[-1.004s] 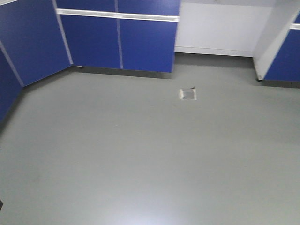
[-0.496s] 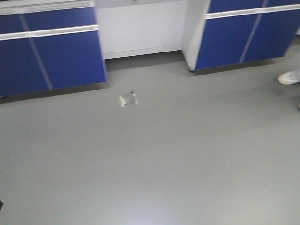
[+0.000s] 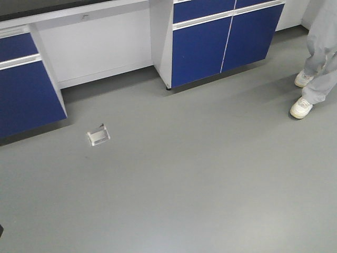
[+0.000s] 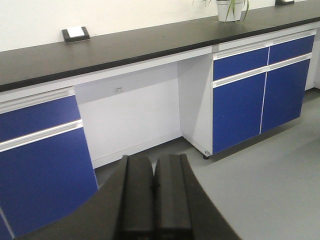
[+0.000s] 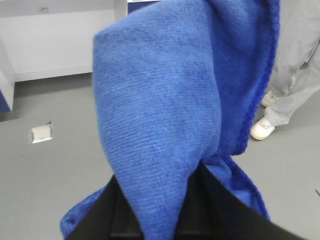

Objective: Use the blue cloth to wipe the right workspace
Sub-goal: 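Drive the base across the room to the other black bench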

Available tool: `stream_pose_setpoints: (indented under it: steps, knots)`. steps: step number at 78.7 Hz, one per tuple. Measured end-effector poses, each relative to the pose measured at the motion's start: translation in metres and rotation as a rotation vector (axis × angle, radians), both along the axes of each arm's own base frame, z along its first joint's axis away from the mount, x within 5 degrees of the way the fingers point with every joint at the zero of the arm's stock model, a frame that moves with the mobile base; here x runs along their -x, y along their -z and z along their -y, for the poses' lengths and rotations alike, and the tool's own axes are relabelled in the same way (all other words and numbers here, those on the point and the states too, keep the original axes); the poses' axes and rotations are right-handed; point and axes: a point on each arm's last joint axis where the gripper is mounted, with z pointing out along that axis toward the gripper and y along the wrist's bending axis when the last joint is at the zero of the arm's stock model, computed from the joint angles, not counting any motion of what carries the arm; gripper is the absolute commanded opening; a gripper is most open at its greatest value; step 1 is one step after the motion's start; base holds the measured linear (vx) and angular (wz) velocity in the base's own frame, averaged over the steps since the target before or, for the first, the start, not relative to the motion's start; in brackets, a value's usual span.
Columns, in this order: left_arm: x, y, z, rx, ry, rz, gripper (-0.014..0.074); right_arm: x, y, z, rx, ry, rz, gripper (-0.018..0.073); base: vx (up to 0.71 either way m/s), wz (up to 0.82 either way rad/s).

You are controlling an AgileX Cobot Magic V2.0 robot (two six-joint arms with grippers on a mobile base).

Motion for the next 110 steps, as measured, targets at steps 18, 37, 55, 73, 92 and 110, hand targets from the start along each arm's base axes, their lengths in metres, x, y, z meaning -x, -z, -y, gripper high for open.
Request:
stream_pose_setpoints:
  steps: [18, 37, 55, 73, 92, 110]
  knots:
    - [0.0000, 0.0000, 0.0000, 0.000, 0.000, 0.000, -0.0006, 0.0000, 0.0000, 0.0000, 0.000, 0.000, 0.000, -0.0007, 0.35, -0.09]
    - [0.0000, 0.0000, 0.0000, 0.000, 0.000, 0.000, -0.0006, 0.0000, 0.0000, 0.0000, 0.000, 0.000, 0.000, -0.0007, 0.39, -0.06]
    - [0.0000, 0.0000, 0.0000, 0.000, 0.000, 0.000, -0.0006, 0.0000, 0.0000, 0.0000, 0.000, 0.000, 0.000, -0.0007, 0.43, -0.06]
    - [0.0000, 0.0000, 0.0000, 0.000, 0.000, 0.000, -0.0006, 0.0000, 0.0000, 0.0000, 0.000, 0.000, 0.000, -0.0007, 0.45, -0.03]
    - [0.0000, 0.0000, 0.0000, 0.000, 0.000, 0.000, -0.0006, 0.0000, 0.0000, 0.0000, 0.000, 0.000, 0.000, -0.0007, 0.45, 0.25]
    - [0.0000, 0.0000, 0.0000, 0.000, 0.000, 0.000, -0.0006, 0.0000, 0.0000, 0.0000, 0.000, 0.000, 0.000, -0.0007, 0.43, 0.57]
